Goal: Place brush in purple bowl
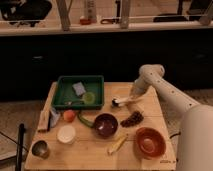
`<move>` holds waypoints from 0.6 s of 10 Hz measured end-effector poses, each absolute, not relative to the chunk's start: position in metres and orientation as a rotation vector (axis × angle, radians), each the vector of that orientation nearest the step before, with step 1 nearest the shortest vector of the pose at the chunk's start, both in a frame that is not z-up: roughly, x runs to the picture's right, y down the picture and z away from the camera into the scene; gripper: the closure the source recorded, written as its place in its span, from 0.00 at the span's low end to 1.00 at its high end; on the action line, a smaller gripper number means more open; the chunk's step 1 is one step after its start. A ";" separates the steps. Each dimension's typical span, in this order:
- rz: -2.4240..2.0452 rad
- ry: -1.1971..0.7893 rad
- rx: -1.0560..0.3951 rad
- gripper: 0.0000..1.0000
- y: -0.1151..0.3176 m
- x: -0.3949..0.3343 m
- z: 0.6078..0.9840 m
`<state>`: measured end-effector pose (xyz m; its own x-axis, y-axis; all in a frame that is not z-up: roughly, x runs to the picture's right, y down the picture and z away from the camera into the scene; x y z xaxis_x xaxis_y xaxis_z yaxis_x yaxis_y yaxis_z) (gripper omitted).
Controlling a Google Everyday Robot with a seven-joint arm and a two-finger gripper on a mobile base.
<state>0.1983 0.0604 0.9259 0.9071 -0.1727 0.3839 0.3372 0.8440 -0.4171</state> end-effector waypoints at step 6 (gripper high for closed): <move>-0.322 -0.387 -0.473 1.00 0.045 0.192 0.907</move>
